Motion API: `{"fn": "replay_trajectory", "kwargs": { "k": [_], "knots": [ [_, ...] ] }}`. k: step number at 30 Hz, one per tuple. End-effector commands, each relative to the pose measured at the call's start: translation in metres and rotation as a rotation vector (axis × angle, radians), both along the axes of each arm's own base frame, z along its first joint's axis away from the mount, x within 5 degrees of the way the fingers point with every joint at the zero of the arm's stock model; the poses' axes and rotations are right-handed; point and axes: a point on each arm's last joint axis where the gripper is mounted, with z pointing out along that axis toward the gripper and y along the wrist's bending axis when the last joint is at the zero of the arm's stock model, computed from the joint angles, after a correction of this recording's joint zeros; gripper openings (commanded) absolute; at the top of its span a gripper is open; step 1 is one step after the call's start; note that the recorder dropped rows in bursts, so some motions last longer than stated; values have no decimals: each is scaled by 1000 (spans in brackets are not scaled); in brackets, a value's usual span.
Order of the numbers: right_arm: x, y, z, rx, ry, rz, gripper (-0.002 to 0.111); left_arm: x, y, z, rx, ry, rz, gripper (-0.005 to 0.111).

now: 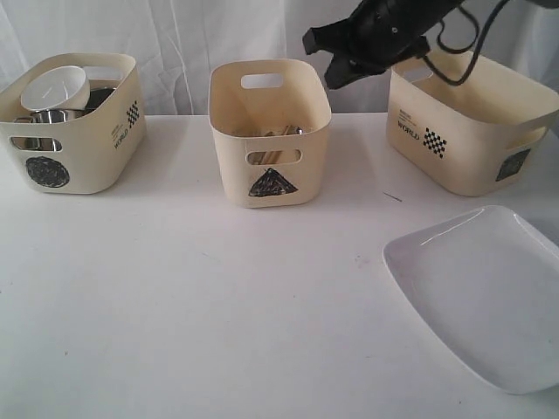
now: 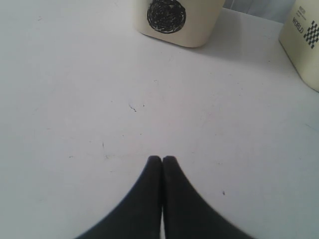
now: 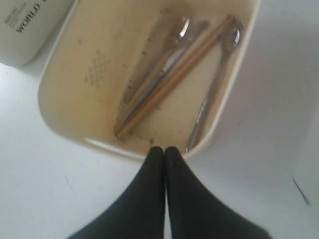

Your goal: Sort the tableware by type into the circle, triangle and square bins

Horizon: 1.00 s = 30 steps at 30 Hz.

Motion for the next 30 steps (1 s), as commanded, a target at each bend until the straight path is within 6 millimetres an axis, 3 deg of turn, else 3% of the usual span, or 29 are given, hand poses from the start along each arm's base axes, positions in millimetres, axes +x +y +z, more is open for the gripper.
{"fn": "replay_trajectory", "kwargs": {
  "k": [1,5,7,11,15,21,25,30],
  "knots": [
    [-33,-23,34,-55,83,-133,0,0,0,-1,-5,-5,-4,0],
    [-69,-71,47,-93,164,-306,0,0,0,-1,-5,-5,-4,0],
    [-90,-105,48,-62,221,-420,0,0,0,-1,-5,-5,-4,0],
    [-123,-166,44,0,264,-584,0,0,0,-1,-5,-5,-4,0],
    [-155,-204,33,124,300,-687,0,0,0,-1,-5,-5,-4,0],
    [-183,-233,-5,96,389,-668,0,0,0,-1,-5,-5,-4,0],
    [-211,-249,-53,-60,591,-643,0,0,0,-1,-5,-5,-4,0],
    [-230,-249,-91,-12,740,-647,0,0,0,-1,-5,-5,-4,0]
  ]
}}
